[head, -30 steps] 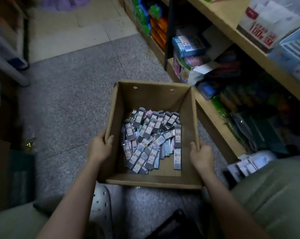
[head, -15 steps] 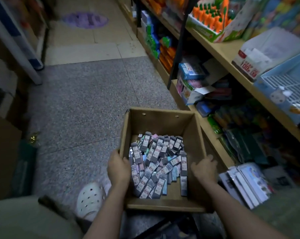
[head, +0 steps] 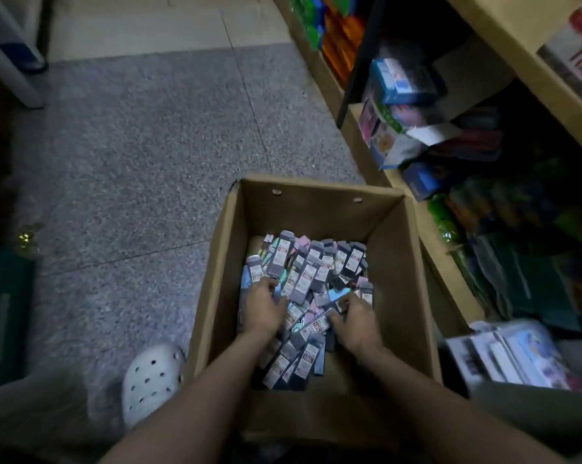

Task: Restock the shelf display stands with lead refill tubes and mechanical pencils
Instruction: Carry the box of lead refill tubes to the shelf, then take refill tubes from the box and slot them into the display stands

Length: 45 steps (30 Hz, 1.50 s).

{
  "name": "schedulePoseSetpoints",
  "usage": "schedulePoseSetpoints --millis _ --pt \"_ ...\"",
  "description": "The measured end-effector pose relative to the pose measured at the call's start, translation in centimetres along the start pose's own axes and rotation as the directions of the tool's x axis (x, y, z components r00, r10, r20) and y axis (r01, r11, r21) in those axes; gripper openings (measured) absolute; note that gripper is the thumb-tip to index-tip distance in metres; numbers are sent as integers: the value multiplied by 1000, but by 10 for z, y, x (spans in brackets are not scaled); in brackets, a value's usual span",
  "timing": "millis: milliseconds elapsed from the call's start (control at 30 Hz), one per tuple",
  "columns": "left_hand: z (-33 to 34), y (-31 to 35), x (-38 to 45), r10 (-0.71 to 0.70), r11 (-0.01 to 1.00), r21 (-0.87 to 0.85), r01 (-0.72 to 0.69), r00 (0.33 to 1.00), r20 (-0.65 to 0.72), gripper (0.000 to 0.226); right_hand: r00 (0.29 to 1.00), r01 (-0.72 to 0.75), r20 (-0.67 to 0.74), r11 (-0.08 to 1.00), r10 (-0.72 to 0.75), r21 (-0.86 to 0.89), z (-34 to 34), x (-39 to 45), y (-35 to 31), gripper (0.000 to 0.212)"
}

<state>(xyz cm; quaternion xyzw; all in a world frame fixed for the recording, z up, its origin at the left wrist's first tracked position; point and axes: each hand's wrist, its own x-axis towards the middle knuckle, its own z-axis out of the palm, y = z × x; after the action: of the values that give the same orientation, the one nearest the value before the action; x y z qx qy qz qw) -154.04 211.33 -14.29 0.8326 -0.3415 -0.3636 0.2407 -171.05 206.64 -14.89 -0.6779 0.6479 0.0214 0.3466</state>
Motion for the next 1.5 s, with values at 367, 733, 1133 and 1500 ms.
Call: schedulePoseSetpoints --millis 367,733,1133,1500 --pt "46 -1 37 -140 989 -73 131 982 -127 24 987 -35 -155 999 36 12 45 18 25 33" --pt "26 -16 17 -167 962 -234 139 980 -106 11 996 -46 -45 872 78 487 30 13 8 16" --pt "5 -9 -18 50 850 -488 195 895 444 20 994 37 50 724 -98 689 -2 7 -15 15" --pt "9 -24 -11 -177 802 -521 293 949 262 24 994 -109 10 992 108 70 47 -4 18 32"
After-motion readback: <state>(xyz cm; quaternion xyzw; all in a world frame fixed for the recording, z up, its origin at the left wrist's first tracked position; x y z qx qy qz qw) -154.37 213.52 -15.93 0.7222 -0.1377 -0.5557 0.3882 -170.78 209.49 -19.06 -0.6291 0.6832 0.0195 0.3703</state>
